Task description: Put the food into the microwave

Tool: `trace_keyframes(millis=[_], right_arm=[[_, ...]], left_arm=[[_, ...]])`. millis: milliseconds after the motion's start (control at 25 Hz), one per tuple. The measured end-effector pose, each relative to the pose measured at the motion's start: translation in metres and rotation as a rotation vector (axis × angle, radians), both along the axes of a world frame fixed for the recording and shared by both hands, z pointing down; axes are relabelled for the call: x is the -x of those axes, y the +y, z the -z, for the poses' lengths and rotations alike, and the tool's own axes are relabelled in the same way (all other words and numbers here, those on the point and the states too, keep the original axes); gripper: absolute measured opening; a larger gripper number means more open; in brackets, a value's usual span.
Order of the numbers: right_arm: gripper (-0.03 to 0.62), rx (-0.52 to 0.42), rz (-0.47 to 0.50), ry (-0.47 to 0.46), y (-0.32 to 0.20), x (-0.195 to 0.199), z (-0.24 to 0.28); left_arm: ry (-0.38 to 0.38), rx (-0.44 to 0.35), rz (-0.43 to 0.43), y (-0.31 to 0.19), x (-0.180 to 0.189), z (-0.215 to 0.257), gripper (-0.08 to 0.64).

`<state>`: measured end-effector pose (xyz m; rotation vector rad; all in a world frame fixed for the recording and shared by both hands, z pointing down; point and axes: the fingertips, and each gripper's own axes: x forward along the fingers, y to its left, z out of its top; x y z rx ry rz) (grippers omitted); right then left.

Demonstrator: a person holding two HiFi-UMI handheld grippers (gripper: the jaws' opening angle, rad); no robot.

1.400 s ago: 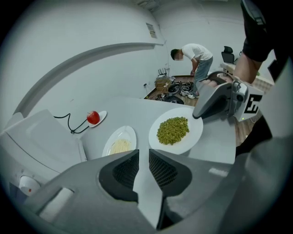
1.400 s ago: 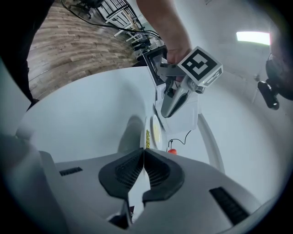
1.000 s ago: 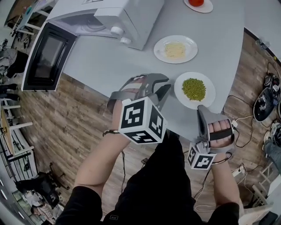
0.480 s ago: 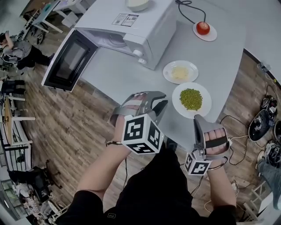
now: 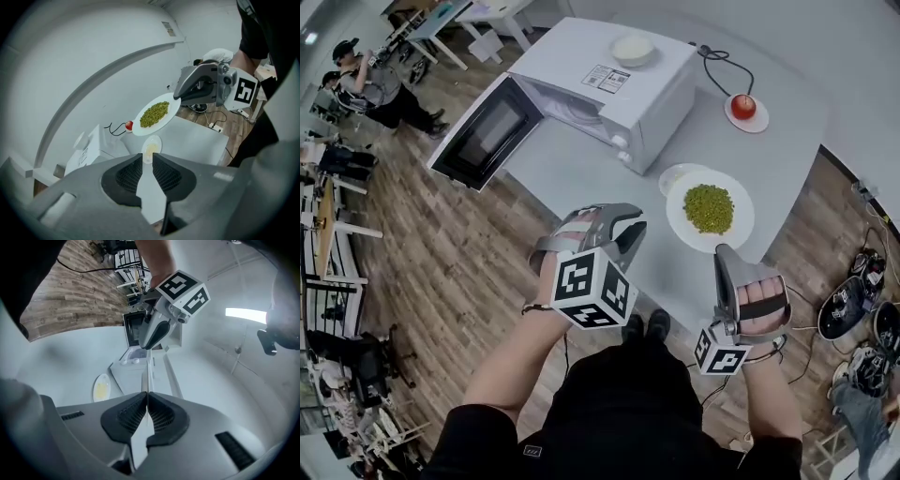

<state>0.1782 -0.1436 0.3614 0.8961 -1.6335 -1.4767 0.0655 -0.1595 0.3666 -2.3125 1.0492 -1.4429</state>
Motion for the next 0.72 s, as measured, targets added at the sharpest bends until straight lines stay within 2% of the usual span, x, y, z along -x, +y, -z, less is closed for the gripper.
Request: trace_keyframes(millis=[360, 720], right_arm=[[0.021, -0.084, 0.081, 0.0, 0.003, 0.028, 0.051], [0.021, -0.148, 0.106, -0.019, -0.001, 0.097, 0.089]], left_arm=[[0.005, -0.051, 0.059, 0.016, 0.021, 0.037, 0.072], [0.015, -0.097, 0.083, 0.019, 0.087, 0.052, 0.072]])
